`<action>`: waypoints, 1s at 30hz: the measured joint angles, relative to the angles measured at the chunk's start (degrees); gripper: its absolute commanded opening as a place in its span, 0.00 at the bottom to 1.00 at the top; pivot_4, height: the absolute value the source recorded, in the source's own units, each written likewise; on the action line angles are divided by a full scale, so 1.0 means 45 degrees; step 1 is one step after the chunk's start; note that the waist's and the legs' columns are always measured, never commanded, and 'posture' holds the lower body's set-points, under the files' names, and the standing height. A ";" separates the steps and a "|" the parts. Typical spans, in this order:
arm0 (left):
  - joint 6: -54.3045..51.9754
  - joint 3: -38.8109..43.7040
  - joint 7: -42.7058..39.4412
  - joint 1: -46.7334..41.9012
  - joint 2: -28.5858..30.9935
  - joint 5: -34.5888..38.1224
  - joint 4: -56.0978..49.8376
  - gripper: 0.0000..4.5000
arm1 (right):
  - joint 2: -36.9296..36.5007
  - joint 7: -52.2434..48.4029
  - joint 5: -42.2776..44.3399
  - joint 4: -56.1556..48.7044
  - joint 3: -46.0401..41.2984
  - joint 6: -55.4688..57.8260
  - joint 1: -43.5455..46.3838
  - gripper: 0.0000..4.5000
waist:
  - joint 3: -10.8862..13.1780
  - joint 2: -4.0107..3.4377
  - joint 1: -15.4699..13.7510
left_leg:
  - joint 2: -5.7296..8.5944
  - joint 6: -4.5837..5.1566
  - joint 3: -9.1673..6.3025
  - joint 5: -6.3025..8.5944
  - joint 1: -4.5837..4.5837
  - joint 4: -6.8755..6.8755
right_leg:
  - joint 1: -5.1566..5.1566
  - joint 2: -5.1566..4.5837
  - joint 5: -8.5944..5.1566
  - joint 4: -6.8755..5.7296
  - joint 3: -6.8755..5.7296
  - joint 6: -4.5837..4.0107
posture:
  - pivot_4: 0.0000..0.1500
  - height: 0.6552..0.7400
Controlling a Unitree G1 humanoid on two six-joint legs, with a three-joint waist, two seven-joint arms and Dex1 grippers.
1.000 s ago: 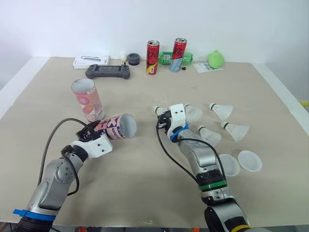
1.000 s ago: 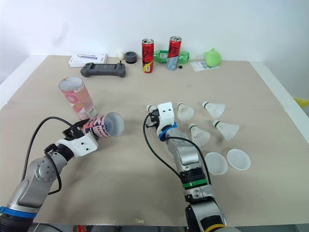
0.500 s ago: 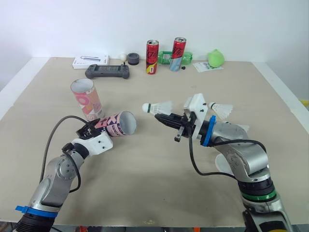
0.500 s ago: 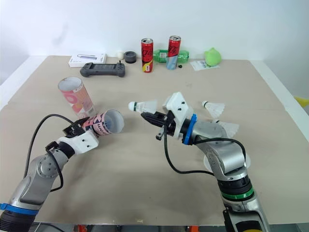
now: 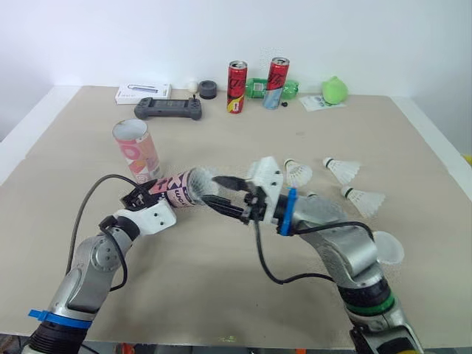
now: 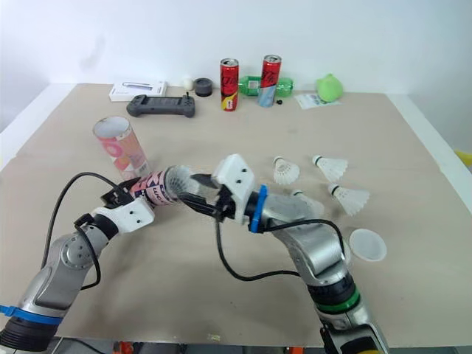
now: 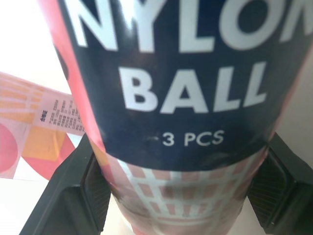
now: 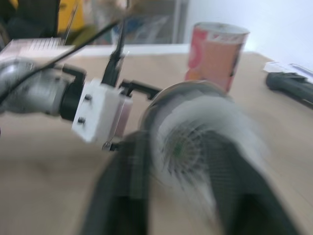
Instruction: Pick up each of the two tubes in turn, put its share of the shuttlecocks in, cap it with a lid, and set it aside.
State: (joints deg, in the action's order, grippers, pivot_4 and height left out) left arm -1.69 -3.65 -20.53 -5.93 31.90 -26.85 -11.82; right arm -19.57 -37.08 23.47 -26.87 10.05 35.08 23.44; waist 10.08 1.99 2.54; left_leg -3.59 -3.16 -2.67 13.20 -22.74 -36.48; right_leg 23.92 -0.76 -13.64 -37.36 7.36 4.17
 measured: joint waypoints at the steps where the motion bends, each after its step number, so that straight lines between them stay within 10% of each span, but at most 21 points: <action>1: 0.0010 -0.0044 -0.0012 -0.0082 -0.0001 0.0010 0.0031 0.71 | -0.0184 0.0273 0.0266 -0.0450 -0.0543 0.0297 -0.0681 0.96 | 0.0002 -0.0003 -0.0006 | 0.0001 0.0000 -0.0004 0.0000 -0.0010 0.0000 | 0.0002 -0.0002 -0.0001 0.0001 -0.0006 0.0001 | 1.00 1.00; 15: 0.0697 -0.0536 -0.0228 -0.1218 -0.0062 0.0457 0.1514 0.71 | 0.0584 0.5391 -0.1561 -0.5404 -0.3664 0.1566 -0.9289 0.98 | -0.0025 -0.0068 0.0020 | 0.0001 -0.0058 -0.0038 -0.0045 0.0038 0.0004 | -0.0035 -0.0003 -0.0074 -0.0007 -0.0034 0.0049 | 1.00 1.00; 28: 0.0984 -0.0964 -0.0258 -0.1617 -0.0348 0.0494 0.1806 0.71 | 0.1558 0.6518 -0.2065 -0.1244 -0.3732 0.1150 -0.5725 0.98 | -0.0022 -0.0064 0.0039 | 0.0010 -0.0097 -0.0034 -0.0123 0.0055 0.0021 | -0.0072 0.0002 -0.0043 0.0005 -0.0006 0.0044 | 1.00 1.00; 30: 0.0947 -0.0960 -0.0245 -0.1544 -0.0349 0.0493 0.1680 0.71 | 0.1570 0.6595 -0.2137 -0.0613 -0.3772 0.0920 -0.5423 0.80 | -0.0022 -0.0065 0.0041 | 0.0013 -0.0098 -0.0037 -0.0115 0.0050 0.0028 | -0.0072 0.0002 -0.0040 0.0007 -0.0004 0.0065 | 1.00 1.00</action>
State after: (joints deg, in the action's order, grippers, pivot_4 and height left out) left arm 2.57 -7.97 -21.63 -12.88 30.33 -24.63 -4.26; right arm -12.50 -7.40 13.85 -29.63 -6.92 39.22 -0.96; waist 9.99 1.70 2.73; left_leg -3.53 -3.60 -2.83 12.69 -22.52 -36.36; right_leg 23.60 -0.75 -13.82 -37.33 7.34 4.46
